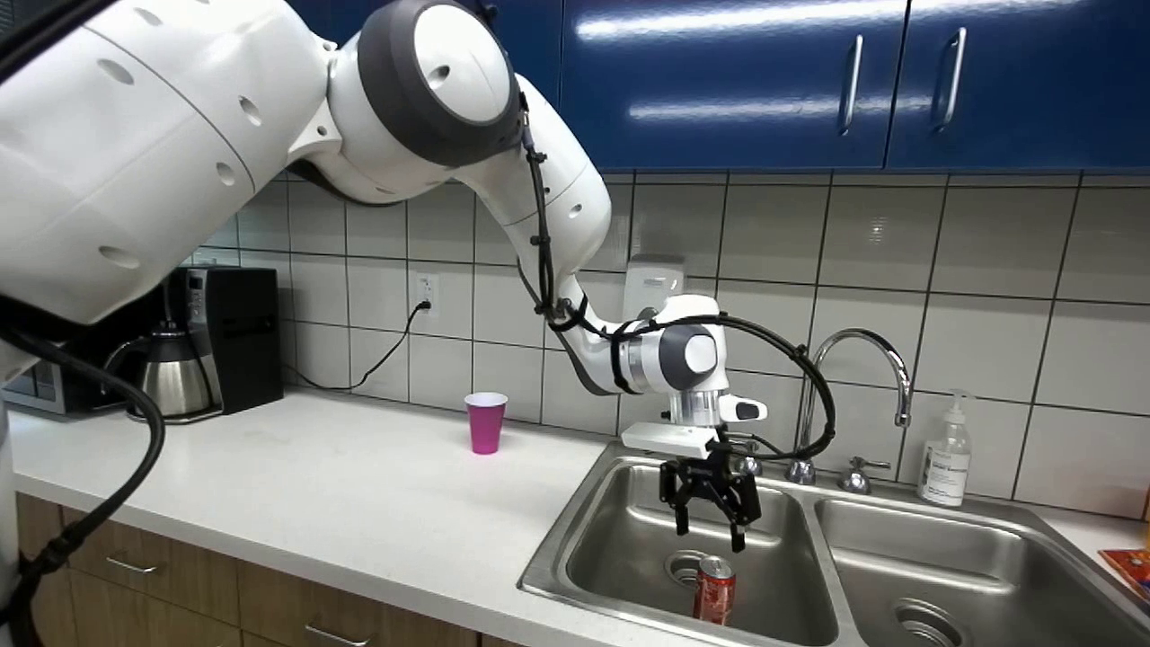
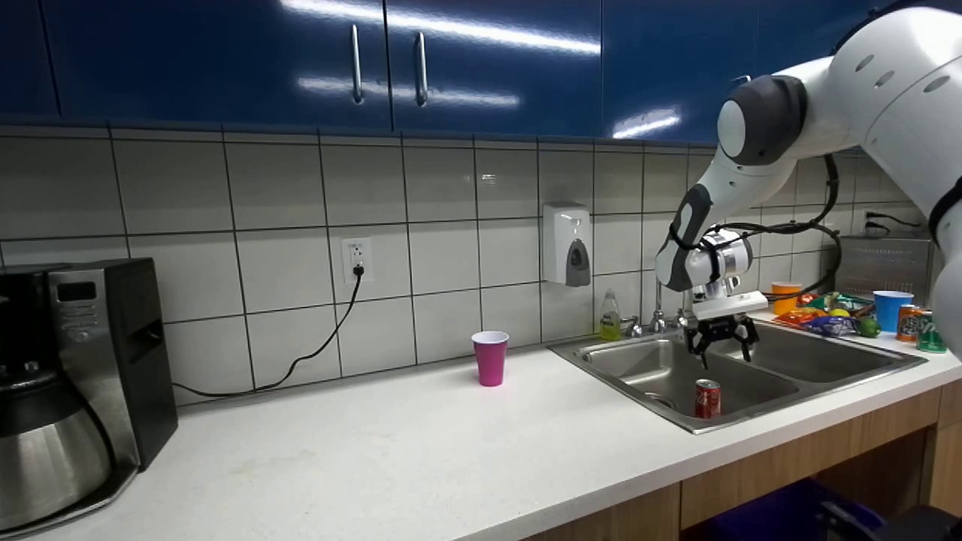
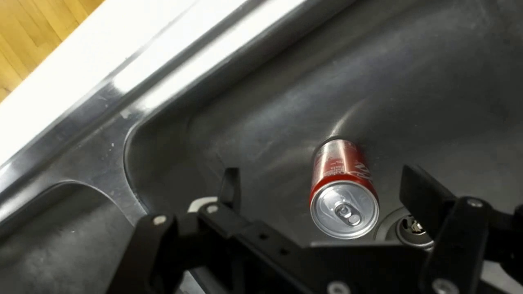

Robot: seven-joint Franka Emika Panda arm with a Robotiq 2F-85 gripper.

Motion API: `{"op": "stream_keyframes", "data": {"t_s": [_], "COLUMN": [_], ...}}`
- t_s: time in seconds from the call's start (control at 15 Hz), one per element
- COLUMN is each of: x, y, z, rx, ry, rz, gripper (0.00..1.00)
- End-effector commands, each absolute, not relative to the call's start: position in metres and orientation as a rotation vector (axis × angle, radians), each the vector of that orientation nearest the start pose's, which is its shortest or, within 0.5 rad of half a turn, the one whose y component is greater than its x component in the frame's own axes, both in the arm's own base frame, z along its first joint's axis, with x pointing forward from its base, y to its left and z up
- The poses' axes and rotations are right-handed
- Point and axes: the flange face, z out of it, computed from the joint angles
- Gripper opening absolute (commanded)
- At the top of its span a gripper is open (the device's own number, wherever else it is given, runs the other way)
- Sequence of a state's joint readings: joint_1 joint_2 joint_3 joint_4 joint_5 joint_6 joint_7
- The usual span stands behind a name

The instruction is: Put the Coca Cola can on the left counter

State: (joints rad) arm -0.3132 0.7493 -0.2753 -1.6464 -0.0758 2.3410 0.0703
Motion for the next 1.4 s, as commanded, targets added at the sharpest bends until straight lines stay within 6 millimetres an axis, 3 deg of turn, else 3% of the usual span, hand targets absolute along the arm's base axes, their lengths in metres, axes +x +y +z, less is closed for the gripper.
{"op": "stream_keyframes", "data": {"t_s": [0.0,0.47,1.33], "x": [0.597,0.612,0.617], "y": [-0.373,-0.374,-0.372], "z": [0.176,0.149,0.108], "rx": [-3.241,-3.267,-3.283], "ry": [0.917,0.891,0.875], "rz": [0.146,0.151,0.189], "gripper": [1.0,1.0,1.0]}}
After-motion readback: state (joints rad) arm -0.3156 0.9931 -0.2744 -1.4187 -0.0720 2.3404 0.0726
